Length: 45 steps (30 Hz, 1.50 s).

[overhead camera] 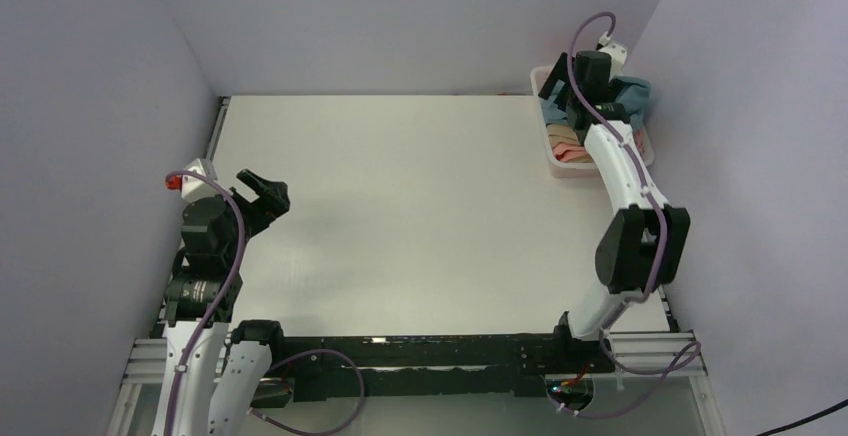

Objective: Fold and stack the t-shirts
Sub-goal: Grab crumpled tshirt from bin with the right arm

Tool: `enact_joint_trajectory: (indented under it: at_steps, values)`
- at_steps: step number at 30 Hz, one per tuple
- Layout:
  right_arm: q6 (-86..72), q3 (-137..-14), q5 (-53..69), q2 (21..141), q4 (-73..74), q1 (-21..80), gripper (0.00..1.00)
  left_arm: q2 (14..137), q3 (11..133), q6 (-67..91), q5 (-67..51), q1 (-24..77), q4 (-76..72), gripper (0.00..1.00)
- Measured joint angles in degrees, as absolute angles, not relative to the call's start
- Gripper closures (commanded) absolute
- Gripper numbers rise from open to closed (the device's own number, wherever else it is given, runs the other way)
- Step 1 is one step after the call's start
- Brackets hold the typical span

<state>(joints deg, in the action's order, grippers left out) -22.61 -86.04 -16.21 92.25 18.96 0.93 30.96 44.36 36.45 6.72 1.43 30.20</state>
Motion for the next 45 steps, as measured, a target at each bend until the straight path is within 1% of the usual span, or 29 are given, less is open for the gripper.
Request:
enact_joint_trajectory:
  at_steps: [4, 6, 8, 10, 13, 17, 18, 20, 21, 22, 31, 40, 45]
  values:
    - [-21.76, -95.33, -17.63, 104.07, 19.68, 0.73, 0.03, 31.05, 44.31, 36.42, 5.13, 1.43, 29.87, 0.01]
    - [-21.17, -99.68, -19.09, 108.86, 20.38, 0.67, 0.06, 31.33, 44.31, 36.47, 4.36, 1.43, 29.74, 0.01]
    - [-20.56, -105.08, -20.8, 114.06, 21.34, 0.6, 0.11, 31.77, 44.23, 36.47, 3.64, 1.43, 29.69, 0.01]
    - [-19.9, -109.73, -22.22, 118.65, 21.76, 0.54, 0.19, 32.27, 44.05, 36.49, 2.83, 1.43, 29.54, 0.01]
    - [-18.94, -112.86, -23.79, 122.56, 22.09, 0.51, 0.37, 33.01, 43.97, 36.49, 2.35, 1.43, 29.61, 0.01]
    - [-18.0, -115.55, -26.74, 126.13, 22.72, 0.49, 0.56, 33.95, 43.97, 36.49, 1.85, 1.43, 29.65, 0.01]
    - [-17.85, -116.05, -27.46, 126.65, 22.87, 0.49, 0.63, 34.04, 43.97, 36.49, 1.78, 1.43, 29.67, 0.01]
    - [-17.54, -116.86, -28.88, 127.24, 23.14, 0.45, 0.78, 34.3, 43.97, 36.53, 1.72, 1.43, 29.74, 0.01]
    - [-17.37, -117.12, -29.41, 127.33, 23.22, 0.16, 0.9, 34.35, 43.97, 36.58, 1.72, 1.43, 29.76, 0.01]
    - [-17.26, -117.27, -29.67, 127.33, 23.33, 0.12, 1.0, 34.37, 43.97, 36.62, 1.69, 1.43, 29.8, 0.01]
    - [-14.0, -117.58, -29.54, 125.56, 22.59, -1.1, 1.0, 34.61, 43.97, 36.64, 1.32, 1.43, 29.82, 0.01]
    - [-8.93, -118.67, -31.09, 112.44, 16.32, -1.91, 1.0, 34.76, 43.97, 36.64, 1.32, 1.43, 29.85, 0.01]
    - [-6.0, -121.32, -29.95, 108.6, 13.19, -3.14, 1.0, 35.09, 43.97, 36.62, 1.32, 1.43, 29.85, 0.01]
